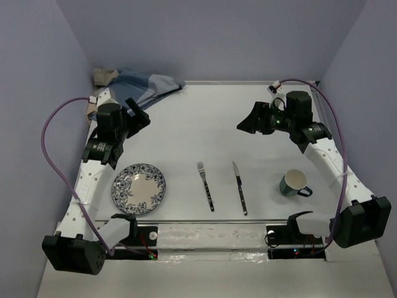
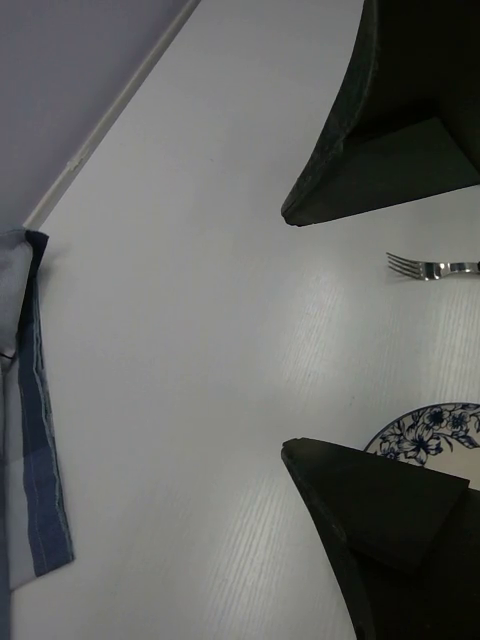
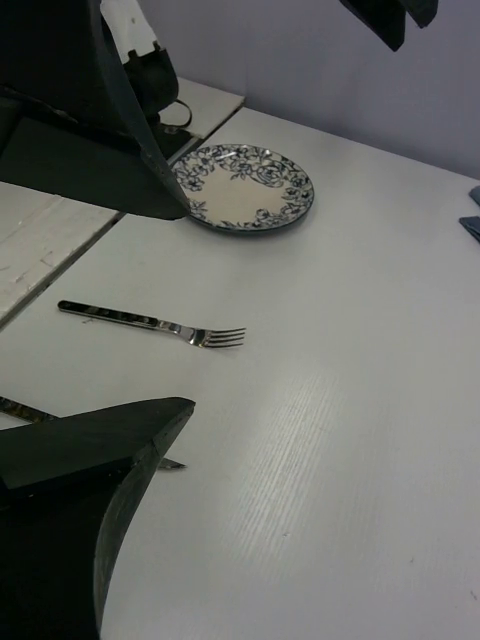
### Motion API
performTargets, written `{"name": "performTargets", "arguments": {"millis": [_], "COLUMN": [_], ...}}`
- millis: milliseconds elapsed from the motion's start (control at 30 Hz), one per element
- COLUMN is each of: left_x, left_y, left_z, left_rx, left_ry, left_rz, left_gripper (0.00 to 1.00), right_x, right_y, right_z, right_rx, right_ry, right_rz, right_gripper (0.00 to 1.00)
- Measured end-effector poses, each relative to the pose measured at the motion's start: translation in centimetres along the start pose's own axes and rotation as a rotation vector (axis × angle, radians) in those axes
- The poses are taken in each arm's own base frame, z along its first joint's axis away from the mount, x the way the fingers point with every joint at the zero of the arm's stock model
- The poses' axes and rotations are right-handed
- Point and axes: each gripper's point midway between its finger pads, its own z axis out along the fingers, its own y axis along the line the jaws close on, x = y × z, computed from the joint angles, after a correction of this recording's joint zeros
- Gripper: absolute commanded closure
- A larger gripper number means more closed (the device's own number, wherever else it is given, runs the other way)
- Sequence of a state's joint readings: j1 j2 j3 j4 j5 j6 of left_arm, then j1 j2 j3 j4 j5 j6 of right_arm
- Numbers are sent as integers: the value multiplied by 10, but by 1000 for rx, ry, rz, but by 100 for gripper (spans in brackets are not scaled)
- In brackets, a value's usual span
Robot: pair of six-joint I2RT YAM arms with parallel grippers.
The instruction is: Set the dinner table for one person
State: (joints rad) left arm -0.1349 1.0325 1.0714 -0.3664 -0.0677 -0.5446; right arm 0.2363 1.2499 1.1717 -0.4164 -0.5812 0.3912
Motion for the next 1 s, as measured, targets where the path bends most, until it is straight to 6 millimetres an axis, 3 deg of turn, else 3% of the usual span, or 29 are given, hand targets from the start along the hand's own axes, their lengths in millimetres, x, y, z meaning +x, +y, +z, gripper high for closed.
{"name": "performTargets", "arguments": {"millis": [200,300,400,500,567,700,800,1000], "left_x": [-12,-35,-43,-31,-9,28,39,32], "left_y": [6,18,46,86,123,164,176,184], "left_z": [25,63,106,145,167,192,207,232], "left_rx": [-42,-99,-187,-280,-370,-470,-498,-504], "left_ry": [-16,-50,-53,-4,57,148,179,167], "left_rz": [-1,-25,-48,-85,-109,-124,-133,-162], "left_gripper": [1,1,1,4,8,23,28,33], "right_x": [1,2,5,8,10,12,13,18], "right_y": [8,11,8,5,1,-3,-6,-9], "right_z": [3,4,4,4,3,3,3,7], "right_rx": [-16,-20,-6,13,33,51,62,72], "right_ry": [13,19,29,39,45,52,54,71], "right_rz": [-13,-23,-27,-32,-37,-39,-40,-39], "right_gripper": [22,25,27,33,34,36,36,37]}}
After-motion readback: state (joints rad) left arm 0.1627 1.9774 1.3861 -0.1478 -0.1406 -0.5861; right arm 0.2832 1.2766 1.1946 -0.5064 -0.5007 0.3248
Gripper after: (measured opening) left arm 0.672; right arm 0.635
